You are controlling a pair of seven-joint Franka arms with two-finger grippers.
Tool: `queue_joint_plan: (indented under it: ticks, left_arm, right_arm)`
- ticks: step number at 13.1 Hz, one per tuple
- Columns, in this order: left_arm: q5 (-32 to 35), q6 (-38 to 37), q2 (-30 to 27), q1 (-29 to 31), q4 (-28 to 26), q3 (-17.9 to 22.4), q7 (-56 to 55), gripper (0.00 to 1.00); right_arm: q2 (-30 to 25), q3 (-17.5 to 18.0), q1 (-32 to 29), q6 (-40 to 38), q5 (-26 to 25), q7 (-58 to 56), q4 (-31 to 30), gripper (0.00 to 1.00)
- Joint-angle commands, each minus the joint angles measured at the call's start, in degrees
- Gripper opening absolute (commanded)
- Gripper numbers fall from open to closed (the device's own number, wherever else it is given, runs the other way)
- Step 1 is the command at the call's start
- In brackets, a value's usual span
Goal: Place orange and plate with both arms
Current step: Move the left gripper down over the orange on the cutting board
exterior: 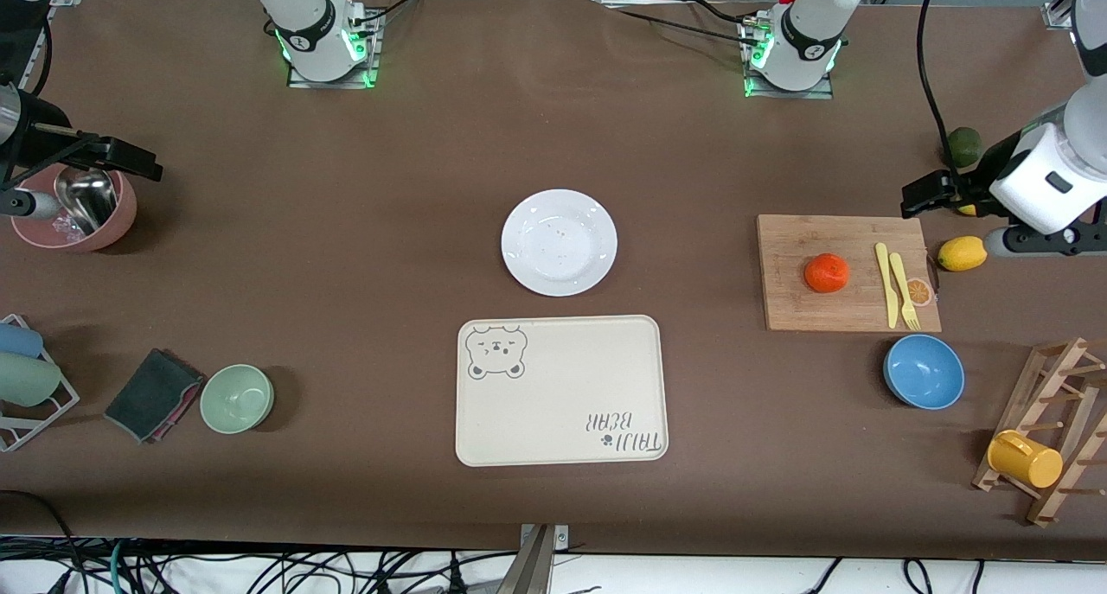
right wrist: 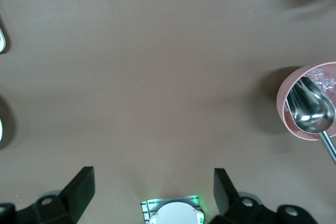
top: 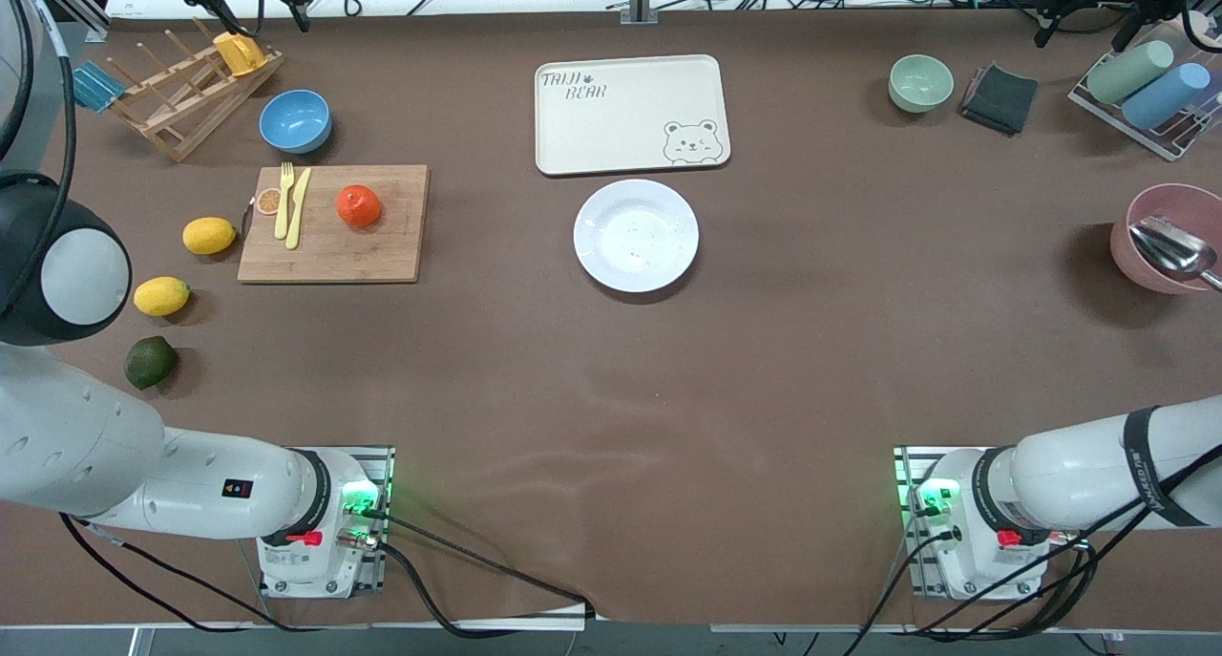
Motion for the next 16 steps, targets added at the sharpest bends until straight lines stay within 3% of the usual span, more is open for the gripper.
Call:
queue_joint_plan:
  ticks: [1, 5, 12, 16]
  left_arm:
    - [-0.54, 1.36, -0.44, 2.18, -4.37, -0.51, 0.63, 1.0]
    - [-0.81, 5.29, -0.09, 4.64, -10.6, -0.51, 0.98, 1.0]
    - [-0.81, 26.21, 0.18, 5.0, -29.5, -0.51, 0.98, 1.0]
    - [-0.81, 37.28, 4.56, 5.26, -36.18, -0.51, 0.98, 1.0]
  right_arm:
    - [-0.21, 0.07, -0.23, -0.68, 0.78, -0.66, 0.31, 1.0]
    - [-0.21, 0.07, -0.23, -0.24, 0.69, -0.48, 0.66, 1.0]
    - [-0.21, 0.07, -0.23, 2.66, 0.51, 1.45, 0.75, 1.0]
    - [-0.21, 0.16, -0.15, 2.57, 0.34, 1.45, 0.84, 1.0]
